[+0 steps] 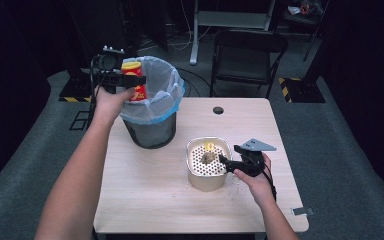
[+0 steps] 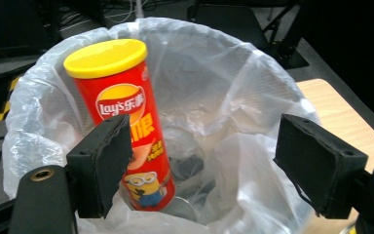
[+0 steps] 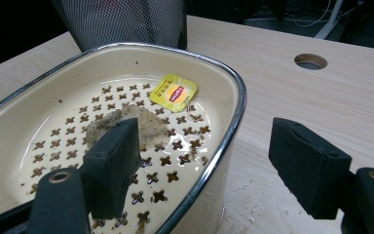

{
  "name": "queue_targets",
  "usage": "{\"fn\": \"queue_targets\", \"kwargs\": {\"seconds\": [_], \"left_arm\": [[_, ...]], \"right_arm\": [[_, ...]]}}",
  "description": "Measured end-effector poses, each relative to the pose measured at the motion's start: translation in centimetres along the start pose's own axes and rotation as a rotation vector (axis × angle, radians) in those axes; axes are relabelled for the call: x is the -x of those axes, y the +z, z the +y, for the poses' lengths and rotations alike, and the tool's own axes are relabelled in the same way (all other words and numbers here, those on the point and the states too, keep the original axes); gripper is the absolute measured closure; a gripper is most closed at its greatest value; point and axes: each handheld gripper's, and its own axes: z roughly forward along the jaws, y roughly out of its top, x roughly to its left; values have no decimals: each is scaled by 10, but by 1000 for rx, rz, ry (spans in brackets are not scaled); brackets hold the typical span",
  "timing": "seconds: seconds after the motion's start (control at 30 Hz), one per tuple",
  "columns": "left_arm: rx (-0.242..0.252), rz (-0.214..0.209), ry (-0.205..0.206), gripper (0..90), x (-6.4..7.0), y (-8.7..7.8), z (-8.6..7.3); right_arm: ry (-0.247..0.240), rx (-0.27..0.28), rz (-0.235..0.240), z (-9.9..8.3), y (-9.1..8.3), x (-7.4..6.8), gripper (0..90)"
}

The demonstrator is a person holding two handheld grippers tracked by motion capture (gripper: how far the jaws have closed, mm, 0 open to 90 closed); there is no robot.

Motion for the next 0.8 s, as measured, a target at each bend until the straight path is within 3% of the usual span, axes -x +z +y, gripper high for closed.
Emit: {"fn": "queue_targets", "kwargs": {"seconds": [0.37, 0.53, 0.8], "left_arm": [[-15, -66, 72, 223, 4, -19, -16], [-11, -107, 87, 226, 5, -27, -31], [-4, -139, 96, 226, 3, -36, -52]], "right_arm": [[-1, -1, -2, 0, -1, 0, 266], [5, 3, -5, -1, -2, 1, 266], [0, -2, -4, -1, -1, 0, 266]]}}
